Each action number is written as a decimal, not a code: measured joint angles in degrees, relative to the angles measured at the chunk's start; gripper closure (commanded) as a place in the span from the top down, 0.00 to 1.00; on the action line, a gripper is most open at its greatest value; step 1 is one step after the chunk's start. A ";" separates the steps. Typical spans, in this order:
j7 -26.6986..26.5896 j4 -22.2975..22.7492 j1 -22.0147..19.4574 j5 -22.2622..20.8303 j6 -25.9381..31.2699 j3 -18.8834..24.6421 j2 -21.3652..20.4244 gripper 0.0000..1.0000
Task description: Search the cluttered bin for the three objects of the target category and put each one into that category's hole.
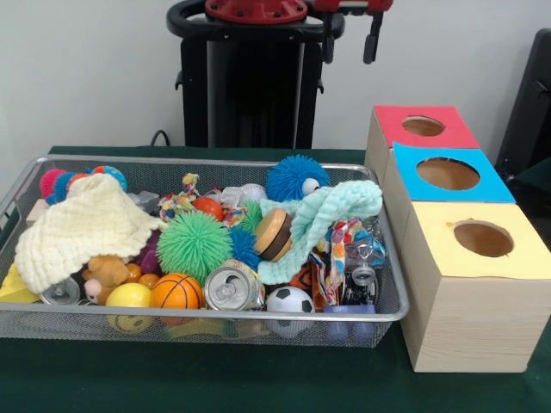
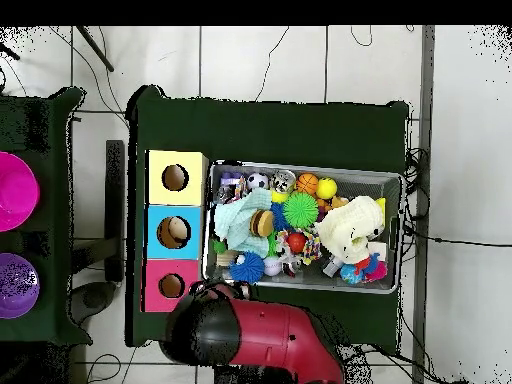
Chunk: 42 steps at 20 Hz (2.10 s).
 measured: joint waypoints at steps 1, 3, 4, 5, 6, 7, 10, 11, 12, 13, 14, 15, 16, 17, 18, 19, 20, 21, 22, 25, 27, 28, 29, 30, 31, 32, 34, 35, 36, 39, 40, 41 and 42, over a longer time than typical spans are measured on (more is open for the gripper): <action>0.00 -0.07 -0.80 -0.25 -0.33 0.53 0.82 1.00; 0.00 -0.44 -2.07 -0.95 -1.10 1.17 2.84 1.00; 0.00 -0.59 -2.38 -1.18 -1.30 1.32 3.46 1.00; 0.00 -0.93 -2.93 -1.66 -1.69 1.63 4.73 1.00; 0.00 -1.18 -3.25 -2.00 -1.92 1.84 5.60 1.00; 0.00 -1.62 -3.63 -2.52 -2.25 2.10 6.90 1.00; 0.00 -3.08 -3.73 -3.65 -3.14 2.36 10.27 1.00; 0.00 -3.41 -3.66 -3.87 -3.34 2.38 10.96 1.00; 0.00 -4.08 -3.46 -4.26 -3.84 2.41 12.38 1.00; 0.00 -4.52 -3.30 -4.52 -4.25 2.40 13.35 1.00; 0.00 -5.25 -3.01 -5.04 -5.19 2.41 15.05 1.00; 0.00 -5.57 -2.88 -5.22 -5.63 2.41 15.79 1.00; 0.00 -6.29 -2.58 -5.61 -6.81 2.41 17.52 1.00; 0.00 -6.87 -2.33 -5.94 -7.90 2.42 18.96 1.00; 0.00 -7.13 -2.20 -6.08 -8.42 2.42 19.66 1.00; 0.00 -7.56 -1.94 -6.25 -9.54 2.42 21.01 1.00; 0.00 -7.81 -1.77 -6.28 -10.26 2.42 21.88 1.00; 0.00 -8.11 -1.49 -6.27 -11.28 2.42 23.12 1.00; 0.00 -8.30 -1.28 -6.27 -11.97 2.42 23.92 1.00; 0.00 -9.25 -0.30 -6.26 -14.42 2.43 27.07 1.00; -0.01 -9.98 0.16 -6.26 -15.55 2.44 28.76 1.00; -0.01 -10.69 0.38 -6.47 -16.33 2.24 30.08 1.00; -0.01 -11.43 0.38 -6.66 -16.92 1.98 31.40 1.00; -0.01 -11.94 0.34 -6.84 -17.38 1.86 32.29 1.00; 0.00 -12.45 0.26 -6.99 -17.79 1.79 33.18 1.00; 0.00 -13.28 0.07 -7.23 -18.38 1.69 34.50 1.00; 0.00 -14.35 -0.31 -7.58 -19.25 1.61 36.41 1.00; -0.01 -15.02 -0.57 -7.86 -19.86 1.57 37.82 1.00; 0.00 -15.45 -0.78 -7.98 -20.27 1.50 38.58 1.00; 0.00 -15.75 -0.65 -8.05 -20.33 1.46 38.46 1.00; 0.00 -15.79 -0.54 -8.04 -20.34 1.36 38.48 1.00; 0.00 -15.81 -0.47 -8.01 -20.35 1.30 38.48 1.00; 0.00 -15.82 -0.43 -8.02 -20.35 1.27 38.48 1.00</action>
